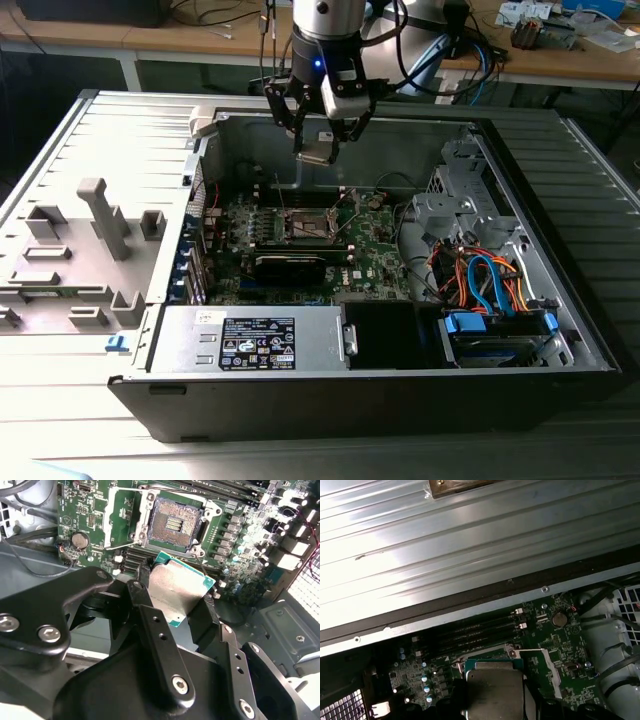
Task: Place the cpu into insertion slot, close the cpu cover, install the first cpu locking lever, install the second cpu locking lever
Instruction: 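Place the cpu into insertion slot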
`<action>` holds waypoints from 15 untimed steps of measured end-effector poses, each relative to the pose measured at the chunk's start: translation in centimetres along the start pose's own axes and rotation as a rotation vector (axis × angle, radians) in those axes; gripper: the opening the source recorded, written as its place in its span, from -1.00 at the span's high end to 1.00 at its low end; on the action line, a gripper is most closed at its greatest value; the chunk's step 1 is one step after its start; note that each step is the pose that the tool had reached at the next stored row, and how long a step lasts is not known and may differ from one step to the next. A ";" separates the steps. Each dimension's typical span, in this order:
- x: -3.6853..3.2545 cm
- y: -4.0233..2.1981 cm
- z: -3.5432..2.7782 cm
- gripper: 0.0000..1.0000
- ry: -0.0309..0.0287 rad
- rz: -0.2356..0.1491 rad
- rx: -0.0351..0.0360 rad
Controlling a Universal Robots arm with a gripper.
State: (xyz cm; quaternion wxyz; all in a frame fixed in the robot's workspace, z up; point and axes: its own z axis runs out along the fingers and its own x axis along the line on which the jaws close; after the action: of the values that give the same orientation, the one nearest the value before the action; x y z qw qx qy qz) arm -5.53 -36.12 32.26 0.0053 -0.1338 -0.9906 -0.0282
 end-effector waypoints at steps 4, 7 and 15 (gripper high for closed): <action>0.00 0.00 0.02 -0.09 -0.0005 0.009 -0.0002; 0.00 0.00 0.03 -0.09 -0.0009 0.015 -0.0003; 0.00 0.00 0.06 -0.09 -0.0023 0.041 -0.0007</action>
State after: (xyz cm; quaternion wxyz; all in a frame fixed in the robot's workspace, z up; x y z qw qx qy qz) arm -5.53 -36.12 32.19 0.0047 -0.1539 -0.9877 -0.0283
